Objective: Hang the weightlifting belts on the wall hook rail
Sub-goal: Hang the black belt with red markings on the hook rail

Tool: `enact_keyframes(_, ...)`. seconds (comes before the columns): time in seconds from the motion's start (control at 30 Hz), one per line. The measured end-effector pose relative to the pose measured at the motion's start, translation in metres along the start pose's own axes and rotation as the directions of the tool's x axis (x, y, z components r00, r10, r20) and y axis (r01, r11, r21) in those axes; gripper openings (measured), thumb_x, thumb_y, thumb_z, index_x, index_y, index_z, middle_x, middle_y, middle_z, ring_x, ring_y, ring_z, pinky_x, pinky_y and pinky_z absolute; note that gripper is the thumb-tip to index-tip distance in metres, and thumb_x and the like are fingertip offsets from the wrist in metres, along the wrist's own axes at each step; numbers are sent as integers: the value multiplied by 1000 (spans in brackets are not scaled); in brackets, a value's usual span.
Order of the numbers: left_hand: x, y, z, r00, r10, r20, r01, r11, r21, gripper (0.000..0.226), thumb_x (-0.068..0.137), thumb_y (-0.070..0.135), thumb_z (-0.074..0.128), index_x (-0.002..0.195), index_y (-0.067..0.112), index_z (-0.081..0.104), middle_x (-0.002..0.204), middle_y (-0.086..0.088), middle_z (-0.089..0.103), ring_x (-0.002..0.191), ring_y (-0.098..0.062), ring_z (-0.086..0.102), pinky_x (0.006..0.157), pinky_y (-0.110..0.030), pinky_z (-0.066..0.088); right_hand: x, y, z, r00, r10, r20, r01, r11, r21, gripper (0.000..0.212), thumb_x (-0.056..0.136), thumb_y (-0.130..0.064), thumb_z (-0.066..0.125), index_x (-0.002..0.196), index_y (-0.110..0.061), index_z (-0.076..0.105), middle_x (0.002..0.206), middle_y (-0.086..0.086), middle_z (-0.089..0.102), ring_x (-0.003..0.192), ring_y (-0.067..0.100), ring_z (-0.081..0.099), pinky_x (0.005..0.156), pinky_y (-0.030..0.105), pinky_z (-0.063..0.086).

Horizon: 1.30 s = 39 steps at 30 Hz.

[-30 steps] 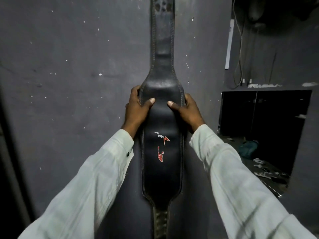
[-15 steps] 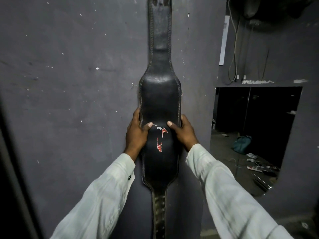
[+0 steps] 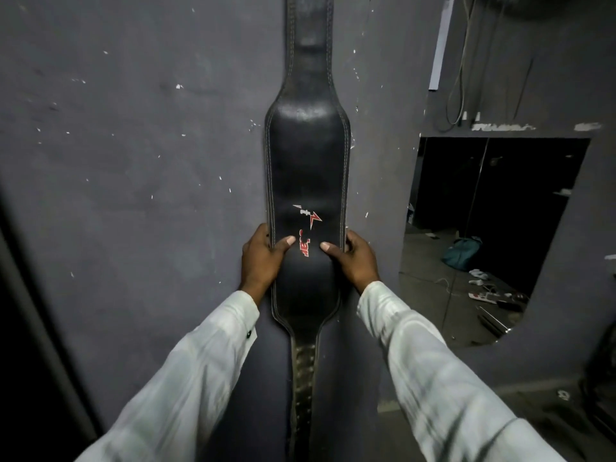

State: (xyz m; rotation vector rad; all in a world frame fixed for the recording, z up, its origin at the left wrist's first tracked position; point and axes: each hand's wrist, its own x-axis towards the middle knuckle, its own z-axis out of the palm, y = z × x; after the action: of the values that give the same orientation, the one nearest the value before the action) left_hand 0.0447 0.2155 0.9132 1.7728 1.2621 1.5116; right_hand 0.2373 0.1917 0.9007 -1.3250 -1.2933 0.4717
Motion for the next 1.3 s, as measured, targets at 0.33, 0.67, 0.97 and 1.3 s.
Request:
enact_keyframes(0.33,-19,-35,9,991,-93,93,86,994,73,39,81,36,75,114,16,72,112,-3,75,109,-21,68,100,-31,51,-1,81,18,990,117,72,-111,990,-93,54,60,-60,76,102,-26,69,102,-4,78,98,22,73,94,46,56)
enact_keyframes(0.67,-101,-97,-10,910,-370,188,334,922,198,43,94,40,60,60,16,51,74,-12,62,75,-24,57,76,-32,44,-99,89,41,875,484,15,-483,875,-38,69,77,-45,80,127,-9,51,116,7,57,111,26,57,102,37,49)
enact_keyframes(0.97,-279,-207,-19,566,-679,467,690,701,182,18,100,27,53,95,12,62,93,-11,64,87,-26,63,81,-40,55,-289,166,72,681,720,131,-729,683,38,33,75,-32,79,92,-20,54,95,11,64,75,24,60,82,43,57)
enact_keyframes(1.3,-507,-375,6,75,-888,454,928,228,294,27,102,14,42,77,18,53,76,-5,52,54,-12,59,50,-21,44,-489,338,91,407,901,152,-858,434,-274,8,87,-8,65,86,-14,60,70,3,59,65,21,59,61,18,57)
